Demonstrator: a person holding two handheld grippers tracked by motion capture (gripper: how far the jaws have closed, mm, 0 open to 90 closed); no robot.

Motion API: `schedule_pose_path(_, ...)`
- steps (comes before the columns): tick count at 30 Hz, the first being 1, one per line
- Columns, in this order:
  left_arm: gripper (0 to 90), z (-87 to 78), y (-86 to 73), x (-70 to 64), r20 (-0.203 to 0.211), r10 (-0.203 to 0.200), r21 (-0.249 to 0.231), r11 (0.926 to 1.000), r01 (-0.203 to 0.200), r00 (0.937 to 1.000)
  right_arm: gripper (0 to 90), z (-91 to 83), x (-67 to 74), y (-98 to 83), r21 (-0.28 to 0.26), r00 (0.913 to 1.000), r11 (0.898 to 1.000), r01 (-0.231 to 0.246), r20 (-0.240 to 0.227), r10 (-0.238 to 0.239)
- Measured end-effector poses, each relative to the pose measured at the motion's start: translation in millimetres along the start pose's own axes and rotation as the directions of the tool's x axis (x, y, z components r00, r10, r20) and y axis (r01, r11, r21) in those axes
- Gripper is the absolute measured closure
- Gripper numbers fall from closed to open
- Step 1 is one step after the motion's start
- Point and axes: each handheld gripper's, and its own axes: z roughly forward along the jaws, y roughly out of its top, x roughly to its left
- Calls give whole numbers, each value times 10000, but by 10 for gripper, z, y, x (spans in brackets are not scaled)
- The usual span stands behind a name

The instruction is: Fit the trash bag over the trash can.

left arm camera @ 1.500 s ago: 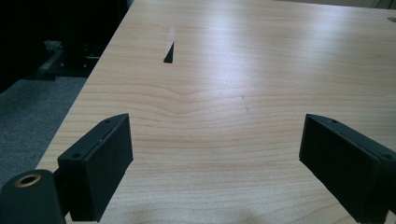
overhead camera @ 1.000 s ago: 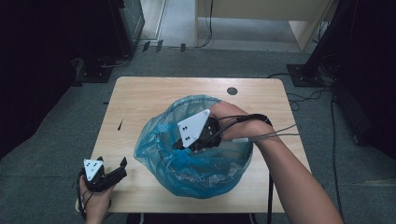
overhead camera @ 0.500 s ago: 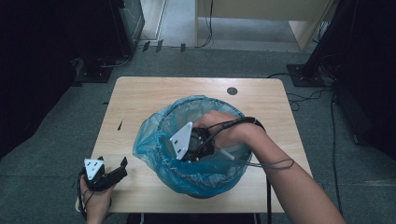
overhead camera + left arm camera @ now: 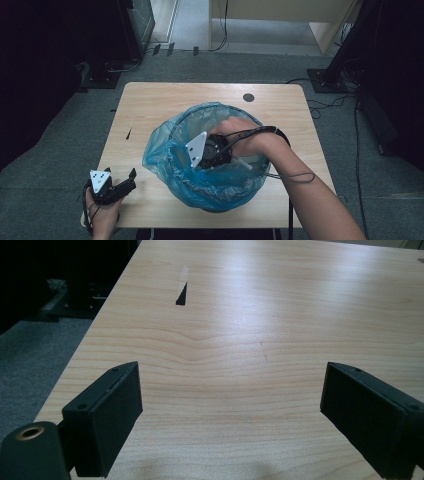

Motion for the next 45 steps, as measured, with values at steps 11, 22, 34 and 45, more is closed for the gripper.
schedule_pose_path(11,101,1,1,-1,-16,50,45,10000,-50,10000,900,-683,144,8,-3392,9875,9403,-269,1372,777)
schedule_pose_path(22,101,3,1,-4,-59,38,42,10000,-37,10000,900,-1163,232,-163,-5718,9448,8166,-790,2183,2442)
schedule_pose_path(34,101,6,2,-9,-96,21,68,10000,-21,10000,608,-1429,368,-478,-6979,8850,6880,-1990,1737,4321)
schedule_pose_path(45,101,8,3,-11,-152,26,98,9999,-25,9999,270,-1540,516,-845,-7958,7915,5531,-2465,1640,5888)
